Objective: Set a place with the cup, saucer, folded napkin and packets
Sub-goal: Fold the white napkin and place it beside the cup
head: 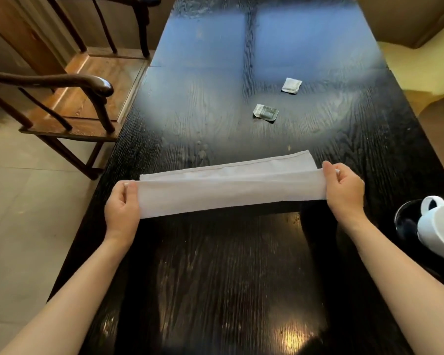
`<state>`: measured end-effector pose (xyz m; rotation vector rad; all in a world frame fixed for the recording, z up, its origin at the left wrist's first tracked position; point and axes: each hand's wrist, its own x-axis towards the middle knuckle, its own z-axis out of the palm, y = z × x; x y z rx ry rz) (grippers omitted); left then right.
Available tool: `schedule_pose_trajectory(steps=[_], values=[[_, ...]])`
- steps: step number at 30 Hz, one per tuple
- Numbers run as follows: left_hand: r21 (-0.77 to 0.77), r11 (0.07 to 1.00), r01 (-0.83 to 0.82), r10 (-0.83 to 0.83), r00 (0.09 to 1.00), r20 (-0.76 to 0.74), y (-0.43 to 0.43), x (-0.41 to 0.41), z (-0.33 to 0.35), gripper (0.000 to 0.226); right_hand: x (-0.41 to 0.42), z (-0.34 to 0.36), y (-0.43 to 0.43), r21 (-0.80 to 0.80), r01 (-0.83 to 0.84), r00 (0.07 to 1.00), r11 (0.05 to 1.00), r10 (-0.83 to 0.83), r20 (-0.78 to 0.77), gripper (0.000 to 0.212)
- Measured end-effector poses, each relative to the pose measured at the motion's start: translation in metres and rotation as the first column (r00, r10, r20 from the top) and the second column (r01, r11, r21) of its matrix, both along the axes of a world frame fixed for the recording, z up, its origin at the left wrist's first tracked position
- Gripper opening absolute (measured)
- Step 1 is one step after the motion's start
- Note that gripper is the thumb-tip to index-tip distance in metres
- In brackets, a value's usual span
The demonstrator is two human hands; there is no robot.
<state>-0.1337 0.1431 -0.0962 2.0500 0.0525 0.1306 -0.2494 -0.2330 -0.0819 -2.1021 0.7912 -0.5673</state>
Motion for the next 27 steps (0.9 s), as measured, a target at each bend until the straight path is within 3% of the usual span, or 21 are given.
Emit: schedule_pose_trajectory(steps=[6,9,19,27], values=[[0.277,0.959,-0.057,0.076,0.996,-0.056,-0.014,0.013,-0.014,0.027,0.021,-0.015,-0.010,-0.432,-0.099,0.956,0.897,-0.034,-0.291,0.040],[0.429,0.901,-0.067,0.111,0.991,-0.079,-0.018,0.013,-0.018,0.028,0.027,-0.020,-0.013,-0.549,-0.168,0.939,0.819,-0.036,-0.341,0.038],[0.630,0.774,-0.068,0.118,0.992,-0.037,-0.016,0.019,-0.019,0.029,0.055,-0.012,-0.019,-0.639,-0.275,0.907,0.719,-0.026,-0.420,0.036],[0.743,0.669,0.013,0.055,0.996,-0.067,-0.021,0.038,-0.020,0.026,0.073,-0.021,-0.021,-0.622,-0.360,0.844,0.695,-0.042,-0.535,0.035]])
